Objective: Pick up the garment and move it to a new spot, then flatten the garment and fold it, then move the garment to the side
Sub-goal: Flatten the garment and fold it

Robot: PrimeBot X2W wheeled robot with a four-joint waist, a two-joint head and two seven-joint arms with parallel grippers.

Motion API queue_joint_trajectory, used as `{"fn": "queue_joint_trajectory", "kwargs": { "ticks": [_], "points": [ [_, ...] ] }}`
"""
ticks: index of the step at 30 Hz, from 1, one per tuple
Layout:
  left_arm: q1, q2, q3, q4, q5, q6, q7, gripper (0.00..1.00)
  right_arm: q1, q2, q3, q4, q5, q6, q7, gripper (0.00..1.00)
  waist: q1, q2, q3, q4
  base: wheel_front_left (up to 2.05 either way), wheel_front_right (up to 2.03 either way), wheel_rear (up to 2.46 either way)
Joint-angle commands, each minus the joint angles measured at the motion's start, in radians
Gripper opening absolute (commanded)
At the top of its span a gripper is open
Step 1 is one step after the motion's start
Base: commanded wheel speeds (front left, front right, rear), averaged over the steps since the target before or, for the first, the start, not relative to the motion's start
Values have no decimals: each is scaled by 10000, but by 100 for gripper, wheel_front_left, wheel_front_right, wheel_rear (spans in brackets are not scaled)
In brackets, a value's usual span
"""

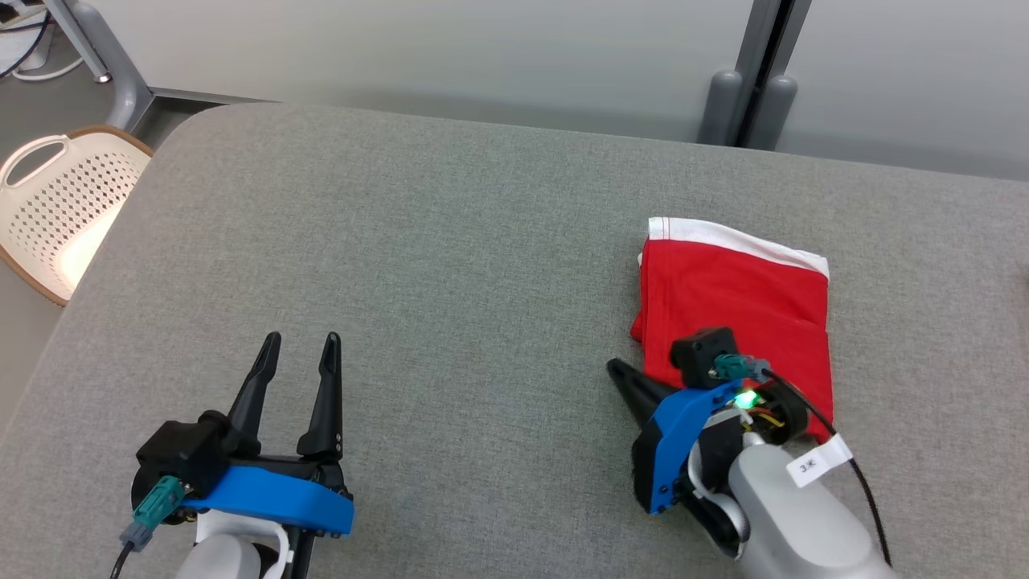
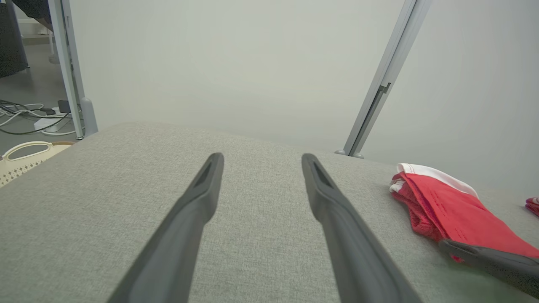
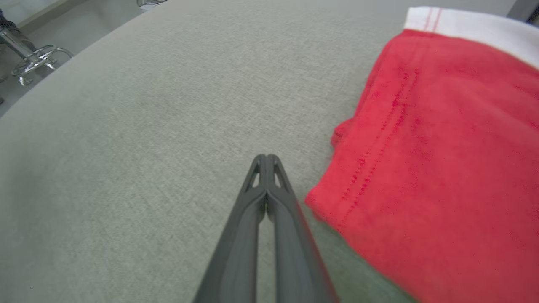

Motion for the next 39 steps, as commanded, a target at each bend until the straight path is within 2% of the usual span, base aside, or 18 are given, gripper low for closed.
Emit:
{"fn": "queue_joint_trajectory", "kwargs": {
  "ticks": [1,5,6,7,13,20,25,29,39],
  "points": [
    [-1,42,35,37,31,-76,-44,100,239,37,502,-253,549,3,-67,0,0,-1,-66,37,0,0,0],
    [190,61,167,125,64,-54,-44,100,651,13,1163,-1011,1691,5,-410,2,0,-1,-304,-77,0,0,0],
    [255,68,214,121,72,-26,-44,100,736,15,1166,-1209,1766,5,-550,47,0,-1,-356,-147,0,0,0],
    [323,73,276,106,79,11,-44,100,840,16,1072,-1437,1873,5,-711,100,0,-1,-417,-242,0,0,0],
    [734,93,583,-27,78,144,-44,100,1785,19,-158,-2856,1309,5,-1212,100,0,-1,-697,-853,0,0,0],
    [1121,137,935,-216,24,280,-44,100,3292,31,-2390,-5065,70,5,-708,100,0,-1,-856,-1497,0,0,0],
    [1243,248,1058,-143,1,301,-44,100,4081,37,-3506,-6274,-519,5,-732,100,0,-1,-899,-1819,0,0,0],
    [1277,267,1165,-126,6,376,-44,100,4425,39,-4133,-6532,-792,5,-894,100,0,-1,-927,-1946,0,0,0],
    [1520,343,1110,154,-36,462,98,100,4874,38,-4523,-6201,-1187,5,-809,100,0,-1,-1246,-2081,0,0,0]
  ]
}}
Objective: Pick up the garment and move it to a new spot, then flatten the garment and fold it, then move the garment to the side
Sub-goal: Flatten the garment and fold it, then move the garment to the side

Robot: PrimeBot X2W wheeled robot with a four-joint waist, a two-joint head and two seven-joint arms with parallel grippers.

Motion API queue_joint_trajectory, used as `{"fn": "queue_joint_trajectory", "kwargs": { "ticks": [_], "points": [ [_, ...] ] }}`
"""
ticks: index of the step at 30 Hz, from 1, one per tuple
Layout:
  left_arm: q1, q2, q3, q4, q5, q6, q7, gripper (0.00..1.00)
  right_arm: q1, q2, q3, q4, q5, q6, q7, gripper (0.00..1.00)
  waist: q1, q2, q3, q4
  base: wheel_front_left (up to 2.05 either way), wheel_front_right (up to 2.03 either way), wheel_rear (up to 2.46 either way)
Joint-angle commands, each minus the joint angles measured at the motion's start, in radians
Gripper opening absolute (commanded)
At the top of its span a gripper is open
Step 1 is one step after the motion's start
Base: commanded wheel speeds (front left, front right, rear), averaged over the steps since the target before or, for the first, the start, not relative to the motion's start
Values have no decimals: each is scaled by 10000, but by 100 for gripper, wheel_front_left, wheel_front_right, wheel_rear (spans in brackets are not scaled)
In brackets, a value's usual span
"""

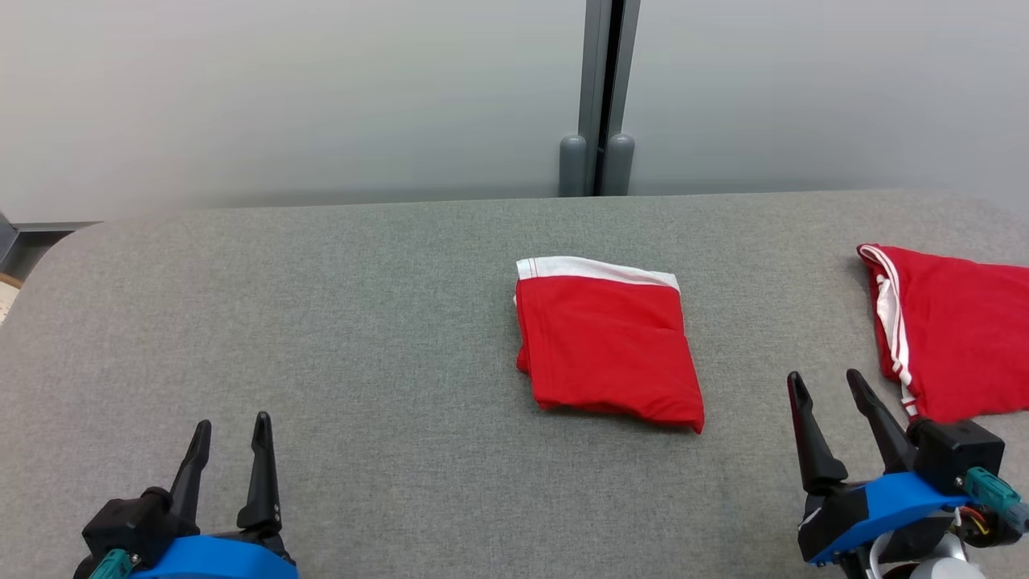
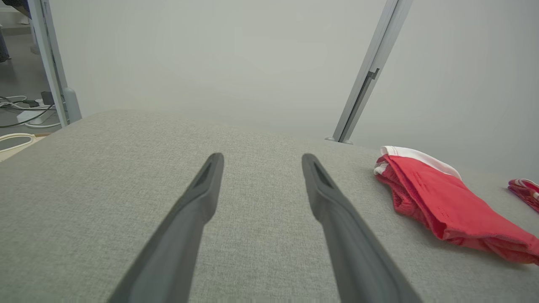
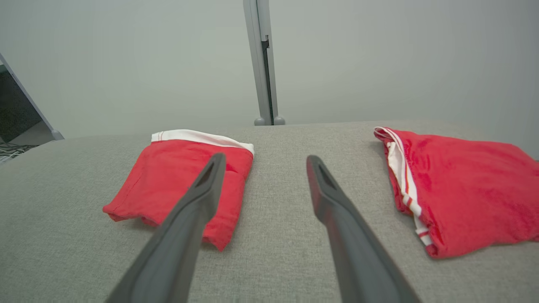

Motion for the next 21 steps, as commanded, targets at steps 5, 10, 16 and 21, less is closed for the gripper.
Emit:
{"fn": "queue_joint_trajectory", "kwargs": {
  "ticks": [5,10,16,21],
  "points": [
    [10,142,-78,142,-2,16,167,100,214,-12,50,174,-61,5,35,100,1,0,-162,-66,0,0,0],
    [-2,187,-124,146,-40,78,287,100,283,-12,132,345,-4,5,12,100,1,0,-271,-129,0,0,0],
    [98,192,-186,29,-45,149,318,100,300,-12,236,451,90,5,-1,100,1,0,-292,-190,0,0,0],
    [120,186,-188,-63,-97,175,291,100,292,-12,286,532,114,5,-40,100,1,0,-246,-210,0,0,0]
  ]
}}
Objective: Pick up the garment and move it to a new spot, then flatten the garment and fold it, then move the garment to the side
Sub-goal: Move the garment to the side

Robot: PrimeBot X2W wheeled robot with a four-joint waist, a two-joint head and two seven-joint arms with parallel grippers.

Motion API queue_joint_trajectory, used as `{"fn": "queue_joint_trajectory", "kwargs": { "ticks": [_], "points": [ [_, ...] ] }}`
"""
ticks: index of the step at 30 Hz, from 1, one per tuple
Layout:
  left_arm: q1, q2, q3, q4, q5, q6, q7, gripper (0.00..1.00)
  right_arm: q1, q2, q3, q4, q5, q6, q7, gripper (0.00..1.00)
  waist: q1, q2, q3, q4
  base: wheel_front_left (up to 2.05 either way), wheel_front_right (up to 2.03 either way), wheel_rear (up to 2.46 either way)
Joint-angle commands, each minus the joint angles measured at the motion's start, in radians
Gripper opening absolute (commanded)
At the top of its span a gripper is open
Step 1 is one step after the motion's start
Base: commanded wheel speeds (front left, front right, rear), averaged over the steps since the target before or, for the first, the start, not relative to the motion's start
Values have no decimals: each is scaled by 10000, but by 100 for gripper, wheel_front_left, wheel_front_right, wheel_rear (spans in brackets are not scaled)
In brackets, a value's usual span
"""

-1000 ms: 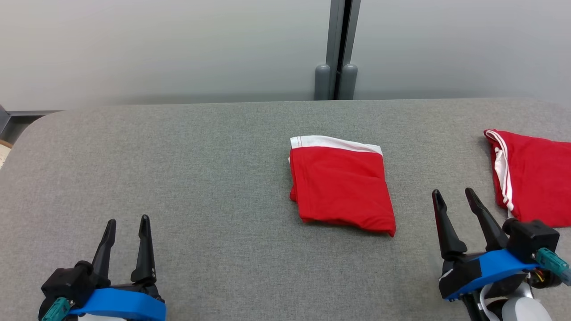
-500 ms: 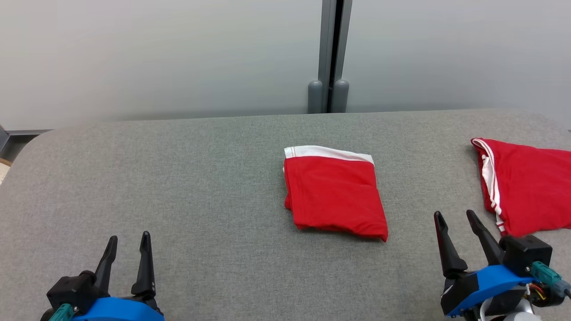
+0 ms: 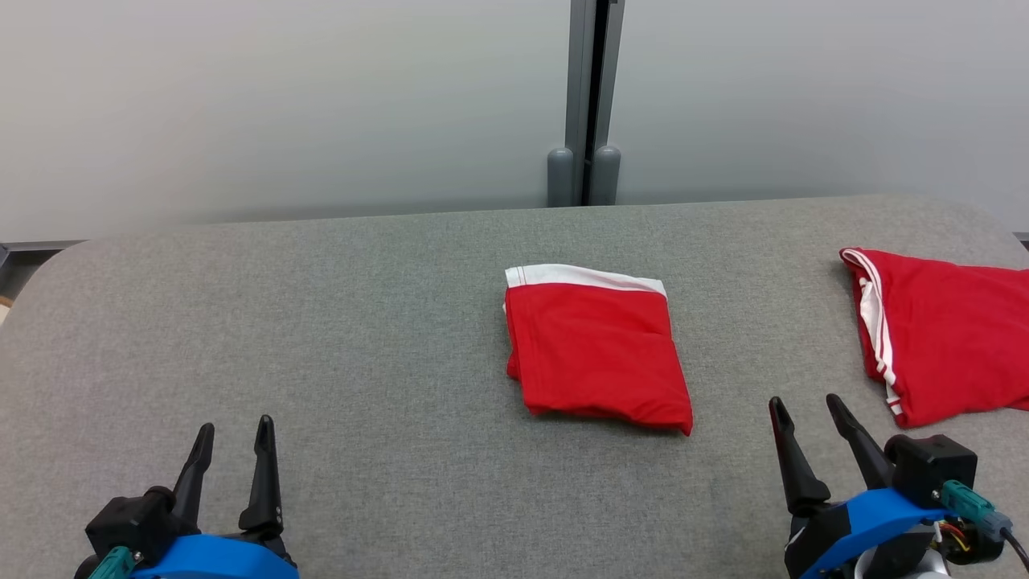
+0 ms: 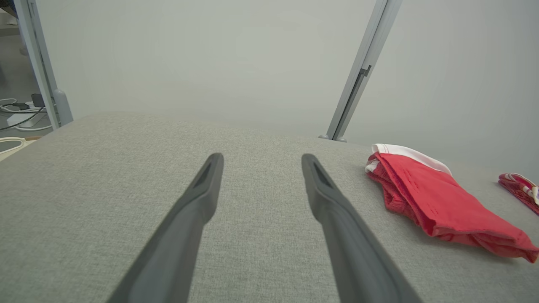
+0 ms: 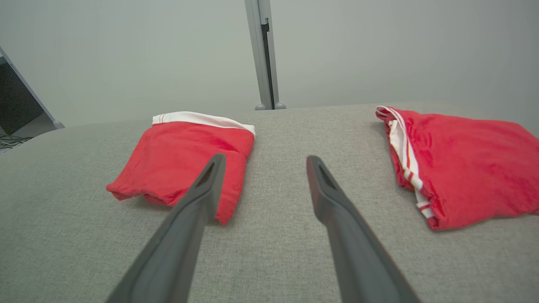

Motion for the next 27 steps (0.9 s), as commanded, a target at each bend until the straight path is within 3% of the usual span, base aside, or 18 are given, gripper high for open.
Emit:
{"fn": "queue_joint_trajectory", "kwargs": {
  "ticks": [1,19,23,27],
  "points": [
    [71,41,3,-45,-23,54,-26,100,97,-12,11,13,60,5,-39,100,0,0,17,-1,0,0,0],
    [-123,77,-145,-240,-69,179,-3,100,-199,-11,62,45,150,5,98,100,0,0,255,107,0,0,0],
    [-225,65,-181,-274,-88,201,-17,100,-788,-14,167,132,179,5,665,100,0,0,393,171,0,0,0],
    [-357,55,-234,-310,-99,169,-43,100,-1838,-16,172,496,54,5,2017,100,0,0,585,313,0,0,0]
  ]
}}
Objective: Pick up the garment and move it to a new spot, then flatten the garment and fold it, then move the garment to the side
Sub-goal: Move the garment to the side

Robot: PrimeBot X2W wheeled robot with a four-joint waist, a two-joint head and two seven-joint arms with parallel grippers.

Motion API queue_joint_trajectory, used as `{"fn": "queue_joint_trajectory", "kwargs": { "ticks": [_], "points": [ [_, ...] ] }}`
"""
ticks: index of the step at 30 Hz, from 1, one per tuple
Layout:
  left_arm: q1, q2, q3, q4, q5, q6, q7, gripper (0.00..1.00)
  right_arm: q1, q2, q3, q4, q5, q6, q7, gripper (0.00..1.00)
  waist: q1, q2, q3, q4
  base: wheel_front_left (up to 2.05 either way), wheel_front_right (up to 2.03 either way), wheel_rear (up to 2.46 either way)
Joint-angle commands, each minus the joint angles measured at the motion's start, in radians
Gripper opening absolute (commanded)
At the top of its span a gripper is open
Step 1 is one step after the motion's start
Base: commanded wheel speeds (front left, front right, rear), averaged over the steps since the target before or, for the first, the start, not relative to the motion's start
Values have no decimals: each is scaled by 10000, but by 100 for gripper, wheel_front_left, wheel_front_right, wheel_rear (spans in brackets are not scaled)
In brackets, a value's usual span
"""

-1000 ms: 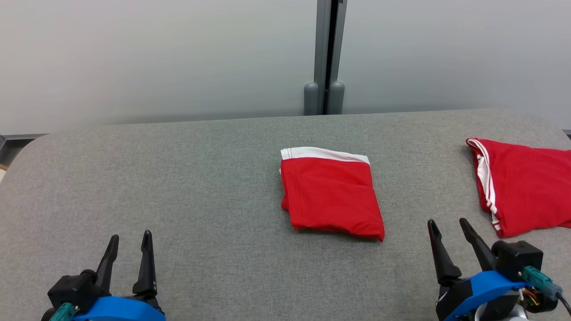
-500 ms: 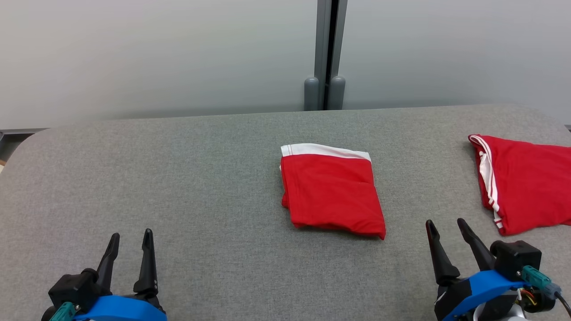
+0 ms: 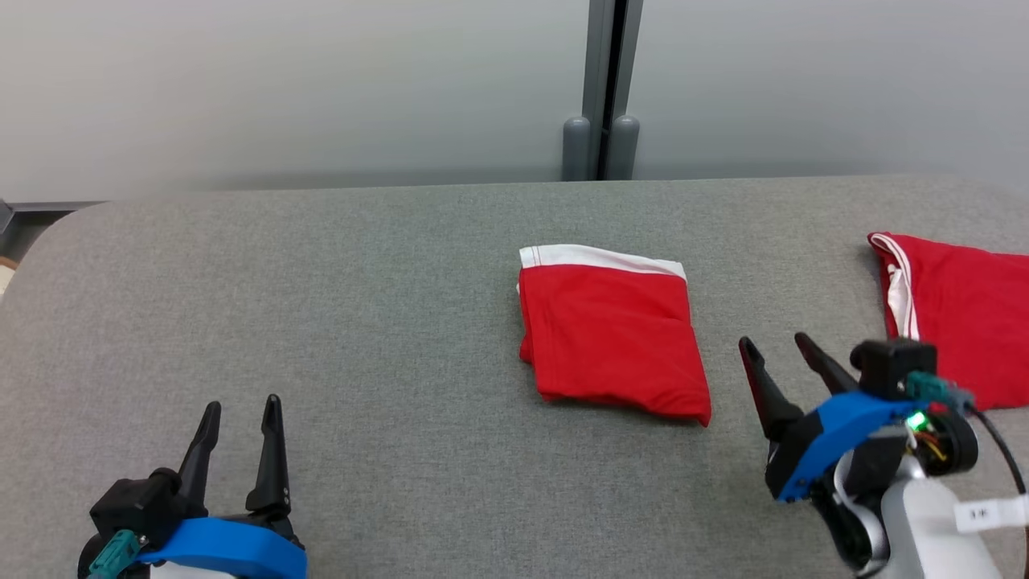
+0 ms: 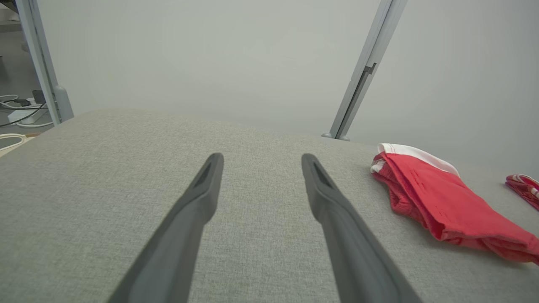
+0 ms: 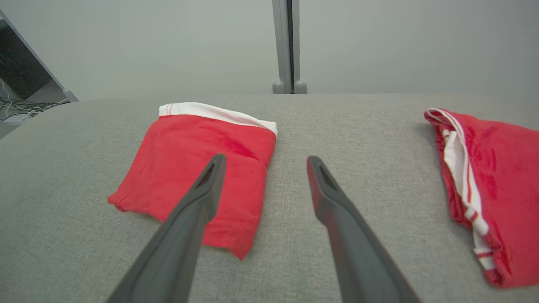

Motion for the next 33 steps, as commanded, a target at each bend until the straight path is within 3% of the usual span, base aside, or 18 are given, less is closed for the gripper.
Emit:
{"fn": "queue_joint_trajectory", "kwargs": {
  "ticks": [1,6,12,26,27,29,33],
  "points": [
    [-197,14,-29,-38,-22,0,-58,100,-556,-22,-173,211,-78,5,445,100,0,0,142,119,0,0,0],
    [-517,25,-156,-75,-12,-116,-76,100,-2108,-20,-409,1584,-260,5,1960,100,0,0,551,477,0,0,0],
    [-924,0,-260,-139,30,-223,-169,100,-3698,-25,-822,3596,-213,5,3045,100,0,0,1107,939,0,0,0],
    [-1340,-195,-459,360,53,-417,-358,100,-5463,-3,-1560,7749,-864,5,3008,100,0,0,1491,1413,0,0,0],
    [-1369,-202,-469,394,58,-434,-364,100,-5528,23,-1433,7990,-814,5,2986,80,0,0,1482,1415,0,0,0],
    [-1401,-217,-474,444,62,-441,-368,100,-5670,52,-1122,8282,-741,16,2825,0,0,0,1450,1387,0,0,0],
    [-1275,-193,-398,480,73,-452,-399,100,-6072,-21,-506,8269,-1352,5,2471,0,0,0,1316,1137,0,0,0]
  ]
}}
